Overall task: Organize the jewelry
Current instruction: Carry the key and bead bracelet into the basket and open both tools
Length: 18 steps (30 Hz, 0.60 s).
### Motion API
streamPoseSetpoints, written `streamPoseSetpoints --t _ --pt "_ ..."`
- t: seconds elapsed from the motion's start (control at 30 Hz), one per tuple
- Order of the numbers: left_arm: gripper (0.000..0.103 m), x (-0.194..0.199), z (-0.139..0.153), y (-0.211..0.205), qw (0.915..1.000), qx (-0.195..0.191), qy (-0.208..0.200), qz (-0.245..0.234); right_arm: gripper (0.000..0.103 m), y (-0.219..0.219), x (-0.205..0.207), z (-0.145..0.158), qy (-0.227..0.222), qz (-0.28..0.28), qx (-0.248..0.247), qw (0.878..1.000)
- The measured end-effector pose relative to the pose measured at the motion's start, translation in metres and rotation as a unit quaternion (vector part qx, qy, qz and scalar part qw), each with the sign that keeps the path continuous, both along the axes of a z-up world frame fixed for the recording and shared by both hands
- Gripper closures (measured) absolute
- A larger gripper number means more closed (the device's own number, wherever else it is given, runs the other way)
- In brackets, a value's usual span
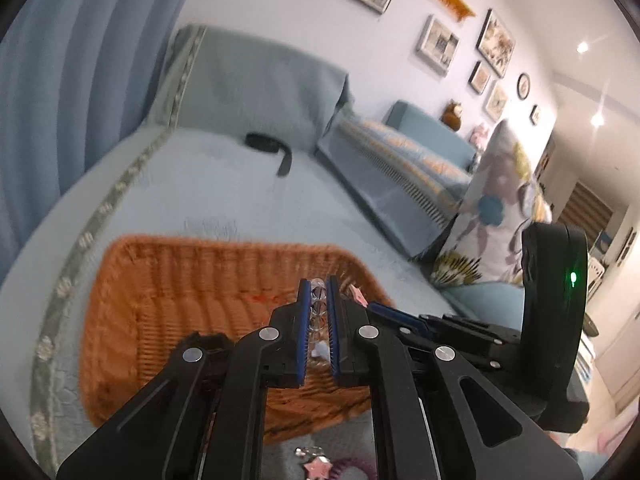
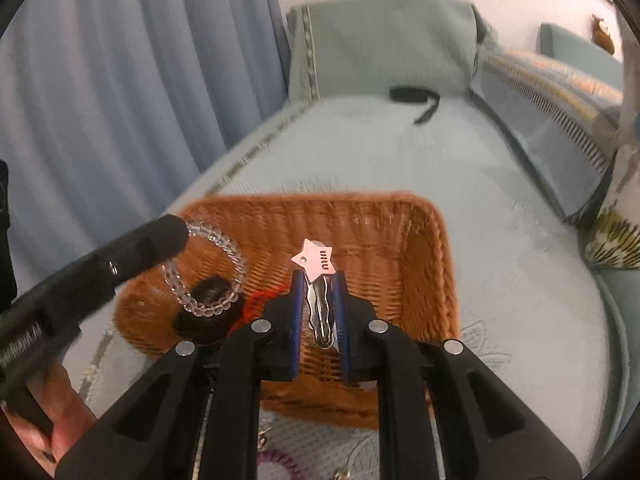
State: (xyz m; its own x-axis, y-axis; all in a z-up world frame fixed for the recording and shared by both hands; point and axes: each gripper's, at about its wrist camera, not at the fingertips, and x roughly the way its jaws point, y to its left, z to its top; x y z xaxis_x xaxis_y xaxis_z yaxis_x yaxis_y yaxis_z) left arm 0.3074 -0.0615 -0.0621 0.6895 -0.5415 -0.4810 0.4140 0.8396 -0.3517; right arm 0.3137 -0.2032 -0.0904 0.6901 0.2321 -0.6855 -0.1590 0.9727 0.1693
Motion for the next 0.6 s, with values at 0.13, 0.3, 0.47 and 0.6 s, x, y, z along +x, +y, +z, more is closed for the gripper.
streamPoseSetpoints --t 0.13,0.3,0.47,0.6 --pt "0.097 0.011 -0.024 0.002 0.9997 0.000 0.023 0.003 0.090 0.000 0.013 -0.022 0.031 -0.002 0.009 0.999" --pt "0.095 0.014 -0.036 0.007 0.9993 0.009 0.037 0.004 0.089 -0.008 0.019 -0.035 0.056 -0.019 0.025 0.998" --pt "0.059 -0.006 -0.028 0.017 0.9995 0.000 0.029 -0.012 0.058 -0.009 0.006 -0.026 0.045 -0.022 0.016 0.999" --pt "0.059 -0.033 -0.016 0.025 0.9998 0.000 0.016 -0.011 0.054 -0.019 -0.015 -0.009 0.025 -0.021 0.039 0.999"
